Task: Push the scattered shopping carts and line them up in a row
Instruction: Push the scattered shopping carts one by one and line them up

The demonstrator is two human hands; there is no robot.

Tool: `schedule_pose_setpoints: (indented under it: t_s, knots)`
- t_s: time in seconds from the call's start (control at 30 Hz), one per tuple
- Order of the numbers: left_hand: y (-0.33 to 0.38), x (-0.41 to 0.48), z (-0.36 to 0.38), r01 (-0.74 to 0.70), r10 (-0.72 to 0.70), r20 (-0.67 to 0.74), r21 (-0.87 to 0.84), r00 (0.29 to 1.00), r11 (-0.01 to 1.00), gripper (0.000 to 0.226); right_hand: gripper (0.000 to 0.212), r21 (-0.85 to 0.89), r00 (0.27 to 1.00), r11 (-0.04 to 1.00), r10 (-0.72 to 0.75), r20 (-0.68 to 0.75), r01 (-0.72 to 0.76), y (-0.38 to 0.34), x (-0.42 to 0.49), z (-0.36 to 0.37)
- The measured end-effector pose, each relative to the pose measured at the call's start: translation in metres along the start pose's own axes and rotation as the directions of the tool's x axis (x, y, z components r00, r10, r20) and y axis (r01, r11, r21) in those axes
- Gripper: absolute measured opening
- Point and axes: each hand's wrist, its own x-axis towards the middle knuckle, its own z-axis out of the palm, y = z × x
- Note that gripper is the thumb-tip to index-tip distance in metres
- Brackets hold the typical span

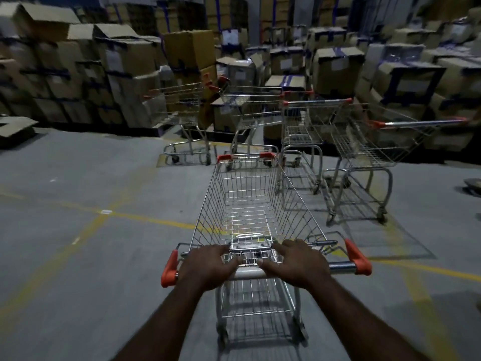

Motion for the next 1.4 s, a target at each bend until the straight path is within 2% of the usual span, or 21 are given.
schedule_pose_setpoints:
  t_s: [0.1, 0.43, 0.5, 0.6, 0.77, 0.9, 1.2, 1.3, 1.4]
  knots:
    - [-0.028, 0.048, -0.016, -0.001, 0.001, -0.018, 0.001, 1.0, 1.0, 0.07, 0.125, 0.019, 1.0, 1.0, -0.001, -0.011, 0.002, -0.021, 0.056, -0.007]
    - [-0.118, 0.198, -0.062, 0.029, -0.029, -0.032, 0.023, 0.999, 0.999, 0.064, 0.125, 0.014, 1.0, 1.0, -0.02, 0.017, 0.02, -0.089, 0.22, -0.031]
    - [-0.131, 0.223, -0.069, 0.026, -0.025, -0.041, 0.033, 0.999, 0.999, 0.063, 0.121, 0.013, 0.999, 1.0, -0.027, 0.032, 0.026, -0.097, 0.248, -0.034]
    - [-0.147, 0.263, -0.076, 0.033, -0.032, -0.042, 0.044, 0.999, 0.998, 0.065, 0.102, -0.007, 0.998, 0.999, -0.045, 0.033, 0.045, -0.103, 0.293, -0.037]
    - [-0.165, 0.327, -0.087, 0.064, -0.062, -0.052, 0.046, 0.997, 0.997, 0.072, 0.113, -0.015, 0.998, 0.998, -0.06, 0.036, 0.06, -0.108, 0.369, -0.047]
    - [-0.177, 0.388, -0.102, 0.063, -0.06, -0.07, 0.05, 0.996, 0.997, 0.073, 0.1, -0.015, 0.996, 0.997, -0.071, 0.059, 0.072, -0.111, 0.438, -0.062]
    - [-0.213, 0.522, -0.14, 0.068, -0.063, -0.067, 0.07, 0.996, 0.995, 0.062, 0.098, 0.033, 0.988, 0.994, -0.11, 0.106, 0.107, -0.126, 0.586, -0.088]
    - [-0.23, 0.561, -0.15, 0.054, -0.05, -0.061, 0.059, 0.997, 0.997, 0.063, 0.092, 0.033, 0.984, 0.993, -0.119, 0.129, 0.116, -0.133, 0.623, -0.096]
    - [-0.251, 0.598, -0.155, 0.044, -0.041, -0.058, 0.042, 0.997, 0.998, 0.07, 0.097, 0.045, 0.984, 0.994, -0.102, 0.148, 0.097, -0.142, 0.655, -0.096]
